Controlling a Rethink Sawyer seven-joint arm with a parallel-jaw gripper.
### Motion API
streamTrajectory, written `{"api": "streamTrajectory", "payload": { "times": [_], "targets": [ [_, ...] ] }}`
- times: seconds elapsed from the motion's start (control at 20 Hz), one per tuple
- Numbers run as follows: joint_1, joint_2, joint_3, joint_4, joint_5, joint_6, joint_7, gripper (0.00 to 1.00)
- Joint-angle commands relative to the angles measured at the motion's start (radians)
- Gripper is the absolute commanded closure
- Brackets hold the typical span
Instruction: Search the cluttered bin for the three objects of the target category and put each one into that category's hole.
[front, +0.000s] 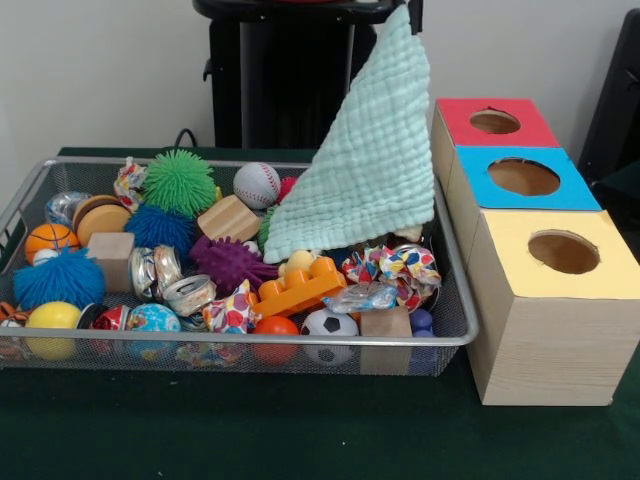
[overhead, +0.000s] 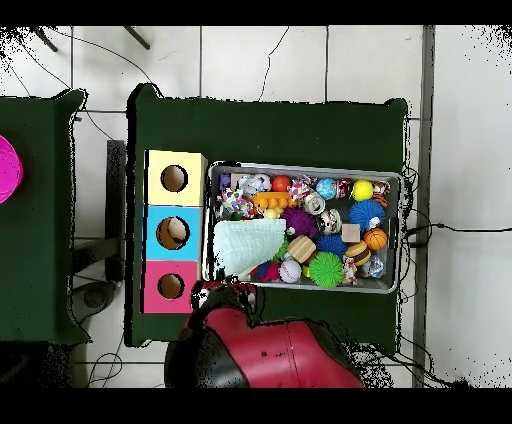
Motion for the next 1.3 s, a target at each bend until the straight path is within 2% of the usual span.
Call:
{"api": "streamTrajectory", "payload": {
  "times": [0.05, 0.2, 0.5, 0.8, 1.3],
  "targets": [
    [0.034, 0.038, -0.111, 0.040, 0.046, -0.045, 0.211, 1.00],
    [0.069, 0.027, -0.140, 0.033, 0.055, -0.037, 0.213, 1.00],
    [0.085, 0.108, -0.186, 0.013, 0.034, -0.110, 0.185, 1.00],
    [0.056, 0.102, -0.177, -0.009, 0.037, -0.076, 0.118, 1.00],
    [-0.001, 0.159, -0.176, -0.075, -0.036, -0.081, 0.032, 1.00]
  ]
}}
